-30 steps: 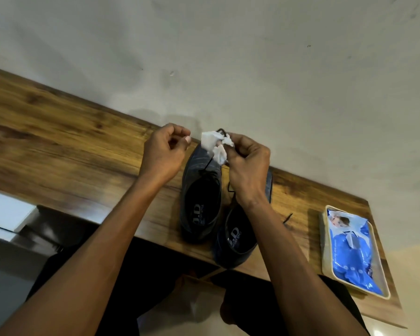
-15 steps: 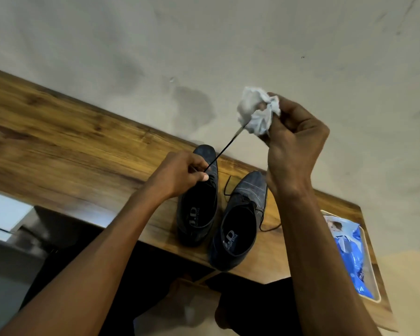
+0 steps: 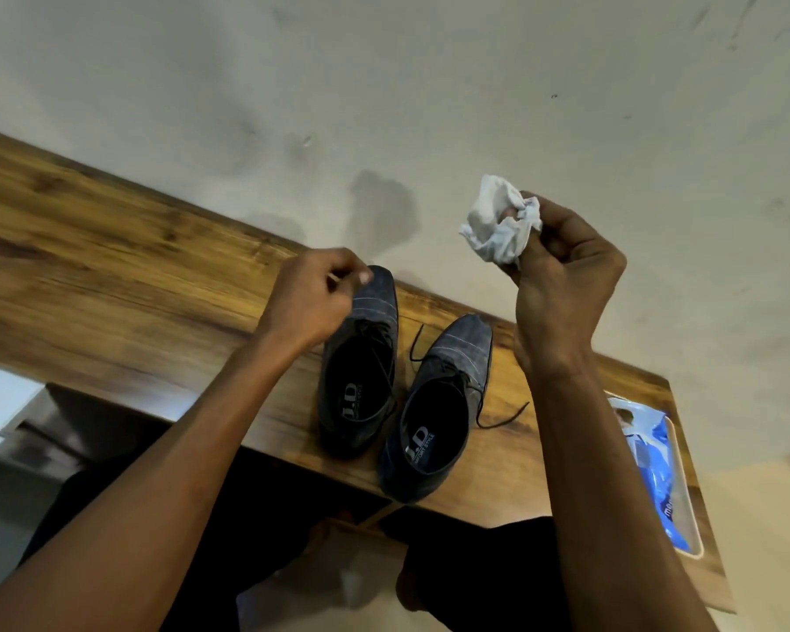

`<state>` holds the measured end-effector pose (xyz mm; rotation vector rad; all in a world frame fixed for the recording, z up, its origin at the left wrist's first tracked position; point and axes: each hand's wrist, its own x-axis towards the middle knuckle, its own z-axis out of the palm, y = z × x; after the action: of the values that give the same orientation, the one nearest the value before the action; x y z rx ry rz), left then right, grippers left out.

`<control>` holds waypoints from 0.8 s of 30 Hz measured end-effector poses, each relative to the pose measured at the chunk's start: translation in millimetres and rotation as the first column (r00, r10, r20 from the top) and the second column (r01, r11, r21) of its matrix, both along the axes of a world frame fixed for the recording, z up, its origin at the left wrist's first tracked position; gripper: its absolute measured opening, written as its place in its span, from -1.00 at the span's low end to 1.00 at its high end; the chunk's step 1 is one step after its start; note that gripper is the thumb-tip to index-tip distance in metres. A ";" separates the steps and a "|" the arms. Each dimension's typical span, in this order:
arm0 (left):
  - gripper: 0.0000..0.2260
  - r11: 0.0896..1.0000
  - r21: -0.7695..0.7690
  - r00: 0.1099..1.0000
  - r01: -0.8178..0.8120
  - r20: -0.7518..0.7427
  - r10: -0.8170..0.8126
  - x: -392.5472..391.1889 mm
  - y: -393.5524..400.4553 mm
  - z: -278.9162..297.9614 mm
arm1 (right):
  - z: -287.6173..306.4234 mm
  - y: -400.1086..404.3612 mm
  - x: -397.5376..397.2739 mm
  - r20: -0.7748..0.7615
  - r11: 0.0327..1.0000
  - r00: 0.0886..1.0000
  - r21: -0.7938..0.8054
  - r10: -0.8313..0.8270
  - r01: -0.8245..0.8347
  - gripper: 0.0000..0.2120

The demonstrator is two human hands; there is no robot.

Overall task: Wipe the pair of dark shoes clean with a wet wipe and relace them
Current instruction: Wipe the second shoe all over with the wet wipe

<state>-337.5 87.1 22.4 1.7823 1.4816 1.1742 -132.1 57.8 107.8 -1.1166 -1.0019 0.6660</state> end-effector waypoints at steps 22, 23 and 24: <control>-0.90 0.909 -0.207 0.739 0.362 -0.530 -0.415 31.6 8.4 -4.5 | -65.0 -5.1 29.9 0.198 0.959 0.976 -0.282 0.085 -0.026 -0.79; -0.91 0.913 -0.218 0.782 0.344 -0.472 -0.407 31.0 8.3 -4.8 | -66.5 -4.6 30.2 0.202 0.957 0.976 -0.288 0.085 -0.024 -0.80; -0.92 0.916 -0.231 0.825 0.327 -0.402 -0.396 30.1 8.1 -5.3 | -68.4 -3.5 30.7 0.209 0.956 0.975 -0.294 0.080 -0.016 -0.81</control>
<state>-307.4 95.2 17.1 2.1940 1.3292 0.4654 -101.5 54.3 39.4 -1.4520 -1.1467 0.7585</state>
